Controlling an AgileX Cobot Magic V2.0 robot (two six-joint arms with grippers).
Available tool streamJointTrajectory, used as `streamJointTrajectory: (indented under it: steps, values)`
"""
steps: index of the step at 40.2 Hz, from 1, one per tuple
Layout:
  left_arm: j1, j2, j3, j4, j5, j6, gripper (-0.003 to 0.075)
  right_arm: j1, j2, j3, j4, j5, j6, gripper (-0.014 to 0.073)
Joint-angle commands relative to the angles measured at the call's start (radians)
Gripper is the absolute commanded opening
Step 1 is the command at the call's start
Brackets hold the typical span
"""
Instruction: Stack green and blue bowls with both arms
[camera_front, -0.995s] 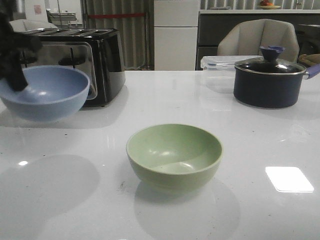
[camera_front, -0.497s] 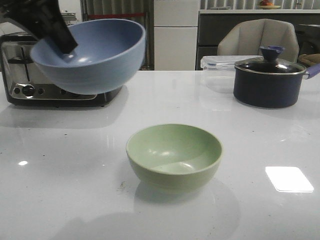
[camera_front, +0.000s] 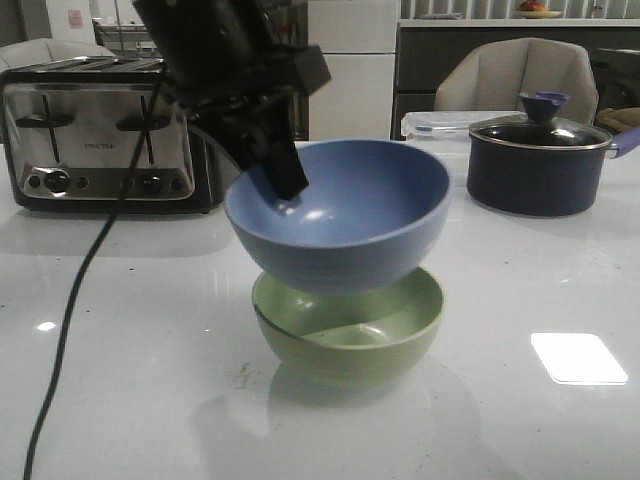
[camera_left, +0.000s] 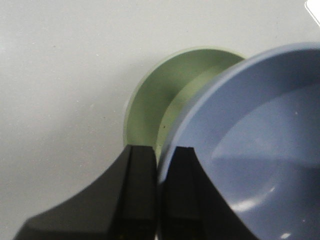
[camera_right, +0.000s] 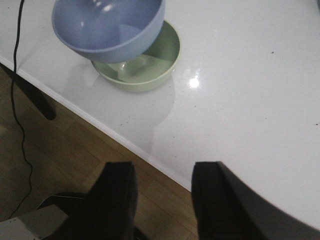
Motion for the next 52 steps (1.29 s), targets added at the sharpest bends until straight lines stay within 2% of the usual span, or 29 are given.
streamJointTrajectory:
  steps: [1, 15, 17, 22, 26, 32, 34, 43, 52]
  values:
    - [-0.008, -0.009, -0.052, -0.028, -0.017, -0.006, 0.0098, -0.003, 0.004, -0.025, 0.01, -0.061, -0.01, 0.0391]
    - [-0.008, 0.051, -0.055, -0.001, -0.085, -0.006, 0.0099, -0.003, 0.004, -0.025, 0.01, -0.061, -0.01, 0.0391]
    - [-0.008, 0.056, -0.055, -0.001, -0.083, -0.008, 0.0102, -0.003, 0.004, -0.025, 0.01, -0.061, -0.01, 0.0364]
    - [-0.008, 0.069, -0.055, -0.007, -0.063, -0.008, 0.0109, -0.003, 0.004, -0.025, 0.01, -0.061, -0.01, 0.0364]
    - [-0.008, 0.071, -0.055, -0.009, -0.061, -0.008, 0.0183, -0.003, 0.004, -0.025, 0.01, -0.061, -0.01, 0.0364]
    - [-0.008, 0.071, -0.055, -0.018, -0.061, -0.008, 0.0419, -0.003, 0.004, -0.025, 0.01, -0.061, -0.01, 0.0364]
    - [-0.008, 0.069, -0.055, -0.02, -0.061, -0.008, 0.0461, -0.003, 0.004, -0.025, 0.01, -0.061, -0.01, 0.0364]
    - [-0.008, -0.017, -0.058, -0.013, -0.056, 0.0, 0.0475, -0.003, 0.004, -0.025, 0.01, -0.061, -0.01, 0.0364]
    - [-0.01, -0.245, 0.038, -0.013, -0.054, 0.003, 0.0475, -0.003, 0.004, -0.025, 0.01, -0.061, -0.01, 0.0364]
